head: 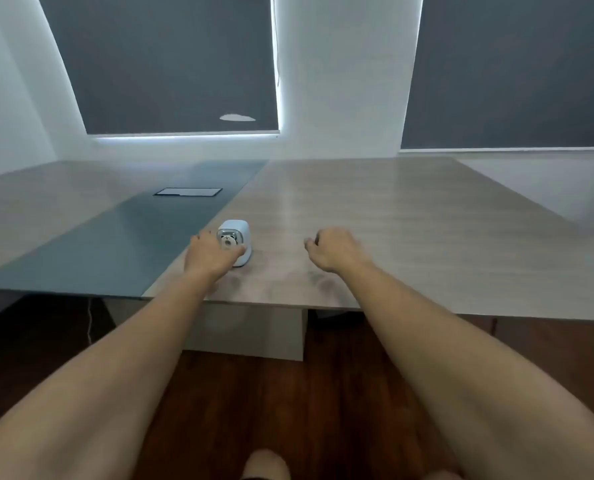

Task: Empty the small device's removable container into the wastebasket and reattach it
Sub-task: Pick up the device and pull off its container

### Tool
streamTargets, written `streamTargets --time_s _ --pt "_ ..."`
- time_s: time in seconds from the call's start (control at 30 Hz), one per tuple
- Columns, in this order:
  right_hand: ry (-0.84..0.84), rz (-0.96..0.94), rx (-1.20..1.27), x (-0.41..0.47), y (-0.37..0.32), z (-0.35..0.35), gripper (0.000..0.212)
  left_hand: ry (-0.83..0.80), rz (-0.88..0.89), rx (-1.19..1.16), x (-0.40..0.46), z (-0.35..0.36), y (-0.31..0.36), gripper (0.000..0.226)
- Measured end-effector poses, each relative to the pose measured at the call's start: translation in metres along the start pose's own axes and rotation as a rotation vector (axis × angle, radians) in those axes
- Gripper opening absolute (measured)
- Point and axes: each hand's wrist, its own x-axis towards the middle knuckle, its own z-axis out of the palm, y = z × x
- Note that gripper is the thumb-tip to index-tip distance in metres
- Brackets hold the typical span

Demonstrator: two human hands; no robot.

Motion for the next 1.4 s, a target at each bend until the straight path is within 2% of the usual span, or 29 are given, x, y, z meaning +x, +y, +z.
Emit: streamTargets --time_s 0.13,0.37,0.47,0.53,0.63,0.7,0.77,0.9,1.03,1.2,1.4 --pt "0.049 -0.05 0.047 0.008 -0.01 0.019 0.05 0.031 -0.099 -0.16 0.013 0.016 -0.008 0.079" --pt "0.104 -0.092 0.102 0.041 -0.015 0.041 0.048 0.092 -0.162 -0.238 0.044 0.049 -0.011 0.071" --pt "0.079 -0.072 0.227 0.05 -0.015 0.044 0.045 0.109 -0.193 -0.313 0.052 0.052 -0.009 0.072" --pt "0.036 -0.02 0.365 0.054 -0.017 0.043 0.044 0.08 -0.241 -0.409 0.056 0.05 -0.007 0.072" --pt "-0.109 0.112 0.635 0.055 -0.022 0.037 0.051 -0.074 -0.328 -0.683 0.056 0.043 0.001 0.069" --pt "-0.291 0.247 0.851 0.05 -0.025 0.031 0.059 -0.169 -0.323 -0.855 0.051 0.041 0.007 0.053" --pt "-0.41 0.304 1.014 0.043 -0.024 0.024 0.069 -0.215 -0.289 -0.94 0.044 0.039 0.016 0.037" --pt "-0.459 0.287 1.193 0.033 -0.015 0.014 0.076 -0.272 -0.222 -0.971 0.031 0.035 0.035 0.034" --pt "-0.455 0.251 1.288 0.024 -0.005 0.006 0.063 -0.355 -0.165 -0.973 0.022 0.035 0.049 0.045" --pt "-0.424 0.237 1.41 0.016 0.013 0.0 0.057 -0.443 -0.097 -0.95 0.015 0.035 0.062 0.034" --pt "-0.378 0.264 1.493 0.01 0.041 -0.005 0.046 -0.547 -0.004 -0.851 0.01 0.037 0.072 0.042"
